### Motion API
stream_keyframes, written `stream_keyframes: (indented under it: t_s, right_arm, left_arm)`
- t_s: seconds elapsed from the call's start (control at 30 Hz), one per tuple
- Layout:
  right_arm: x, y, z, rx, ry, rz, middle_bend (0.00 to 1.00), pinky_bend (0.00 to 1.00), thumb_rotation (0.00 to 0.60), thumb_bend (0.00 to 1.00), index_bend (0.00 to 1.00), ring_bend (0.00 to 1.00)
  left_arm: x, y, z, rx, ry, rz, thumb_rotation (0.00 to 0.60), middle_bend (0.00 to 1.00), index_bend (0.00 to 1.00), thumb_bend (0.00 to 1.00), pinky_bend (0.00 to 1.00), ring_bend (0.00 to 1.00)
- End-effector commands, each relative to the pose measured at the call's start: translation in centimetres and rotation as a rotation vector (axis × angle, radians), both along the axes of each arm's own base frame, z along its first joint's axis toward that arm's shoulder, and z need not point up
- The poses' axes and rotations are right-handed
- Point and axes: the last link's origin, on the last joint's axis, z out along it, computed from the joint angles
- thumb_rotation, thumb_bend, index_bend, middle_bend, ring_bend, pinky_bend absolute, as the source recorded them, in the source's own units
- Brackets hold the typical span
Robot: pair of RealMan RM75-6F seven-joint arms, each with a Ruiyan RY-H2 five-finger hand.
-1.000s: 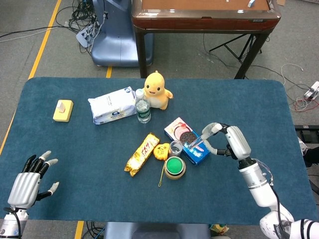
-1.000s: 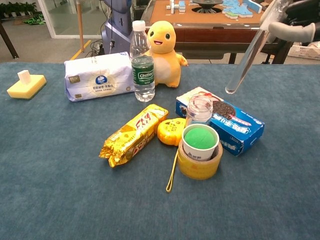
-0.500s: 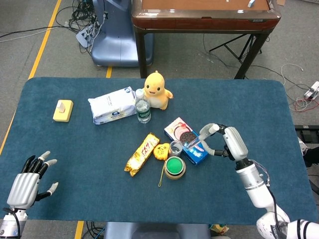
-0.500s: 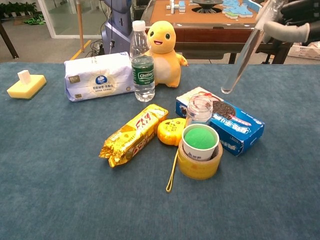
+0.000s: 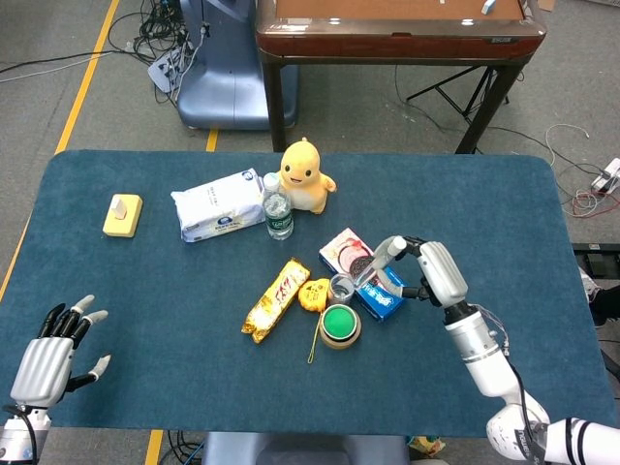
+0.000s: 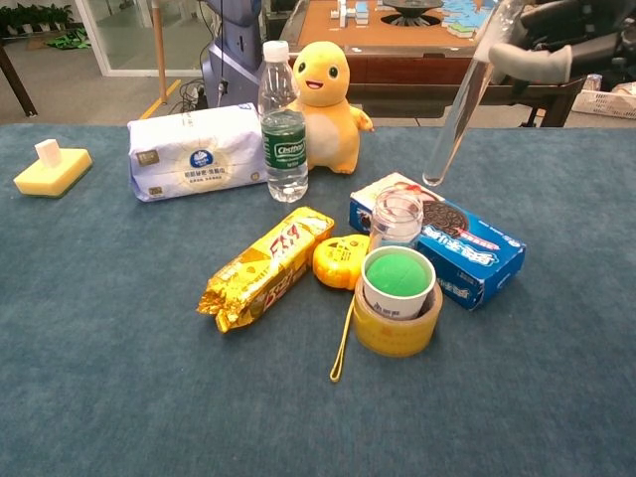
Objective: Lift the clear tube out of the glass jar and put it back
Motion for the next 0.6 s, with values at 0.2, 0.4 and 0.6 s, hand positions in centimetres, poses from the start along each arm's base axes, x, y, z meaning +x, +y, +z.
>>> stream_keyframes:
  t_s: [0.2,0.4,0.6]
  right_arm:
    - [0.9,-1.0,-1.4,0.014,0.028,-0.002,0.57,0.45,0.600,0.60,0.69,0.47]
    - [1.4,-1.3,-2.1,0.023,0.048,0.006,0.58,0.45,0.600,0.60,0.69,0.47]
    - [1.6,-1.8,-2.9,0.017,0.087,0.013,0.57,0.45,0.600,0.60,0.69,0.47]
  left_arm:
    - [-0.3,0.0,-0.1,0.000,-0.005,0.005,0.600,0.09,0.23,0.29,0.04,0.14]
    - [-0.6,0.0,0.0,0.004,-0.009,0.011,0.600,0.09,0.23,0.29,0.04,0.14]
    - [-1.0,-0.2,0.0,0.004,-0.013,0.019,0.600,0.09,0.23,0.29,0.04,0.14]
